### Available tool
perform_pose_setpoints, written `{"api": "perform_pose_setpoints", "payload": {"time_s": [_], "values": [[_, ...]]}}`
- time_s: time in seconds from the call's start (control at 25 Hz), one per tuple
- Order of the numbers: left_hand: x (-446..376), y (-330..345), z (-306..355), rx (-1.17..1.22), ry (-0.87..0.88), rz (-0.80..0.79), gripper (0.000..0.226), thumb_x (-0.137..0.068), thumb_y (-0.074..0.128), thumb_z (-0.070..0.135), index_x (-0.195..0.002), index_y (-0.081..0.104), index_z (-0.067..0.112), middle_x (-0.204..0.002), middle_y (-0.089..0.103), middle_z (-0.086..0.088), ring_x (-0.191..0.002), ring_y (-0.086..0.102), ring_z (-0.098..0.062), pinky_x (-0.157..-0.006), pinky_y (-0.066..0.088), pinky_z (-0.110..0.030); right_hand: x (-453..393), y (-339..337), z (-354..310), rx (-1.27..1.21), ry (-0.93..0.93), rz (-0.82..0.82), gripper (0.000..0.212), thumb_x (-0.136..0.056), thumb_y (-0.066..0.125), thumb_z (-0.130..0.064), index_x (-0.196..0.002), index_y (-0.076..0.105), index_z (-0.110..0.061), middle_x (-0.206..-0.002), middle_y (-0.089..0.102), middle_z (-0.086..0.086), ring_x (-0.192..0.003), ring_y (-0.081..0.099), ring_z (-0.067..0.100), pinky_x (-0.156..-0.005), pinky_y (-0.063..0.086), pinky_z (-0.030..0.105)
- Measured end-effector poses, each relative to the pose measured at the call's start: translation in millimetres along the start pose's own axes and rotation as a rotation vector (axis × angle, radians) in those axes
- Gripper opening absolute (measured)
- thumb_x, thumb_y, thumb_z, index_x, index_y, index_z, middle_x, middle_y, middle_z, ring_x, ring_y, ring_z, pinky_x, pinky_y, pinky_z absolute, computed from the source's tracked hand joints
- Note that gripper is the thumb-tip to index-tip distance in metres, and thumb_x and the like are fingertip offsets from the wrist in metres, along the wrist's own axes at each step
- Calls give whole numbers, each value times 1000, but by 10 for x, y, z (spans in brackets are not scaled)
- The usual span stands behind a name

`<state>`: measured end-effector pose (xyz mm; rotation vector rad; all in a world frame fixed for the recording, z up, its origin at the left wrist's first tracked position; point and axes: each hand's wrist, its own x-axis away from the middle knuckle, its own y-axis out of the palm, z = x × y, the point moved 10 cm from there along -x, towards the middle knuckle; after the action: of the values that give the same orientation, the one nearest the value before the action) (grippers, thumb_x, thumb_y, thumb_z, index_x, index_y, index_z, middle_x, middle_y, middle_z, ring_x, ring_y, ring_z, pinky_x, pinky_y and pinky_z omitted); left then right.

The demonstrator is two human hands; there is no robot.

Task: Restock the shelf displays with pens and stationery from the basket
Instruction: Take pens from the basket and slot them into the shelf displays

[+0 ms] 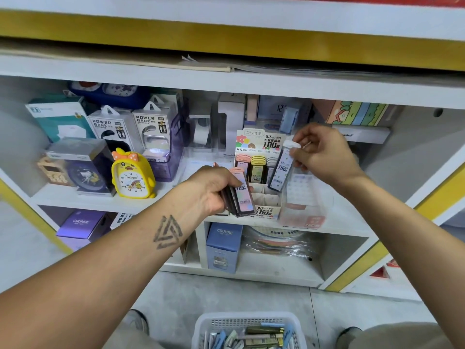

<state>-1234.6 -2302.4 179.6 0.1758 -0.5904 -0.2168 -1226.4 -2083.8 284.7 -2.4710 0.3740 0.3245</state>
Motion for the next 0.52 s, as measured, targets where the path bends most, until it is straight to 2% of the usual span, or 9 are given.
{"api": "perform_pose_setpoints", "payload": {"time_s": [0.08,0.16,0.24,0.36,0.52], "values": [[4,15,-6,-1,-6,-8,36,-93,44,-15,-121,59,0,-82,70,-22,-56,72,-29,-41,54,-43,34,-16,-36,143,-70,41,20,-88,73,-7,-89,61,-23,-85,67,6,-73,70,27,-69,61,44],[6,26,-11,4,-5,-13,35,-93,44,-16,-120,60,0,-79,71,-22,-57,72,-29,-43,54,-43,83,-12,-150,261,-171,79,18,-89,73,-11,-94,61,-24,-83,66,-4,-74,67,17,-71,60,37],[4,36,-17,-1,-5,-18,35,-92,44,-16,-119,60,0,-86,70,-22,-62,72,-29,-48,54,-43,134,46,-279,345,-277,79,15,-89,73,-12,-98,64,-21,-80,63,-9,-73,63,12,-71,57,33],[-5,49,-24,2,-8,-31,33,-92,46,-16,-116,61,0,-101,70,-26,-71,72,-32,-53,55,-47,171,180,-318,407,-328,32,14,-90,72,-13,-103,66,-15,-83,67,-1,-78,65,19,-74,57,37],[-2,57,-36,-3,-19,-52,30,-93,45,-15,-114,61,0,-89,70,-23,-60,72,-29,-44,56,-42,174,215,-324,418,-337,35,15,-90,71,-11,-104,67,-12,-86,70,4,-80,66,22,-75,57,40]]}}
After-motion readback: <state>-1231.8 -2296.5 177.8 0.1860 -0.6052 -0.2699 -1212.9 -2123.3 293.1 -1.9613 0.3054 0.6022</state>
